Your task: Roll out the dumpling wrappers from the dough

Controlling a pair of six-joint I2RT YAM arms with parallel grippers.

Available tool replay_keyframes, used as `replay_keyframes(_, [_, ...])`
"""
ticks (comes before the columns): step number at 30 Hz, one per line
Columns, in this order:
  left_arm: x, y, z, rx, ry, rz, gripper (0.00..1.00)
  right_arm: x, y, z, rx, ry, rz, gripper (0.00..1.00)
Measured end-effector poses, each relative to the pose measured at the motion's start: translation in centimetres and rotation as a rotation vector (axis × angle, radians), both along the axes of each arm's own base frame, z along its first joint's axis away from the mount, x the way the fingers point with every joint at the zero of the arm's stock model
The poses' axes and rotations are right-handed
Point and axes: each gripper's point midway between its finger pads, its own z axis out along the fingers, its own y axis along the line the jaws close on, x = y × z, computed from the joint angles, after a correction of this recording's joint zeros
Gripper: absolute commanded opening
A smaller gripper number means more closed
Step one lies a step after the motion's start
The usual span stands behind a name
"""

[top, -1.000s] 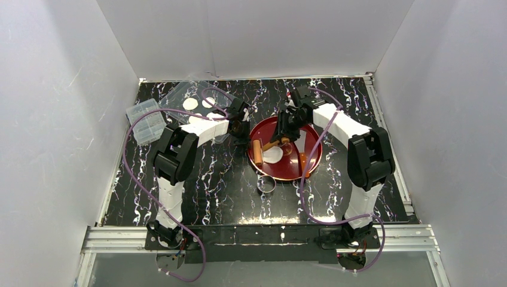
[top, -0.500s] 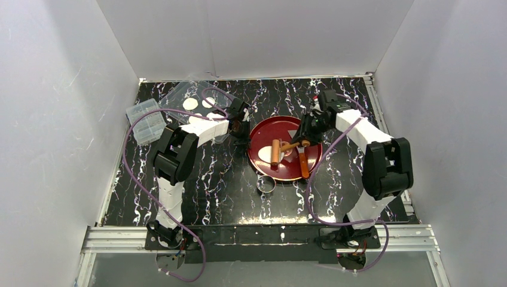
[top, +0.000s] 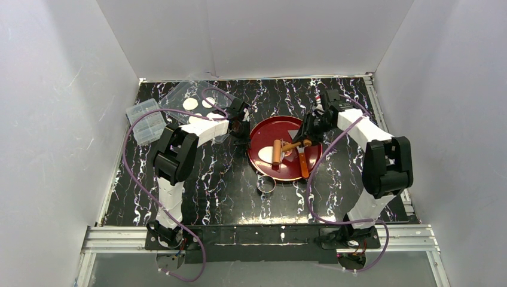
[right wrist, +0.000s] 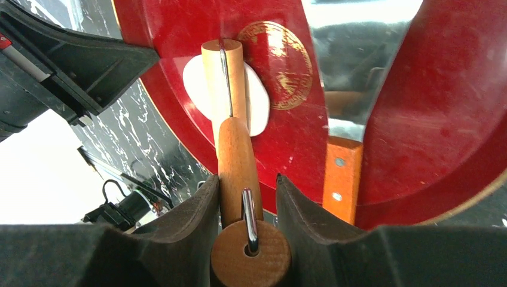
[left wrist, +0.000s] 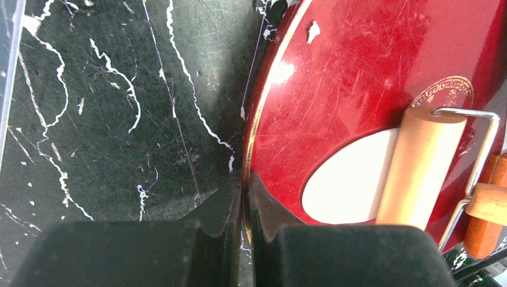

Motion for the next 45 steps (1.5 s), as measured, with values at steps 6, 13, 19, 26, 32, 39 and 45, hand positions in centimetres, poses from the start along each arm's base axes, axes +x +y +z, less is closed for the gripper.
replay_keyframes(6, [0.0,0.0,0.0,0.003,-0.004,-0.007,0.0,0.7,2.7,-0.1,0.029,0.017,0.05,0.01])
replay_keyframes(13, [0.0,0.0,-0.1,0.005,-0.018,-0.015,0.0,0.8,2.9,-0.2,0.021,0.014,0.072,0.01])
replay_keyframes(19, [0.0,0.0,0.0,0.005,-0.019,-0.016,0.0,0.1,0.4,-0.4,0.023,0.006,0.02,0.01])
replay_keyframes(26, [0.0,0.0,0.0,0.006,-0.019,-0.018,0.0,-0.6,-1.4,-0.3,0.016,-0.006,-0.018,0.01])
replay_keyframes(32, [-0.1,0.0,0.0,0.006,-0.017,-0.02,0.0,-0.1,-0.1,0.0,0.009,0.001,0.002,0.01])
replay_keyframes(39, [-0.1,0.0,0.0,0.006,-0.017,-0.019,0.0,-0.1,0.5,0.0,-0.012,-0.009,0.015,0.01])
replay_keyframes(45, [-0.1,-0.1,0.0,0.005,-0.016,-0.02,0.0,-1.2,-2.6,-0.2,-0.008,-0.008,-0.056,0.01])
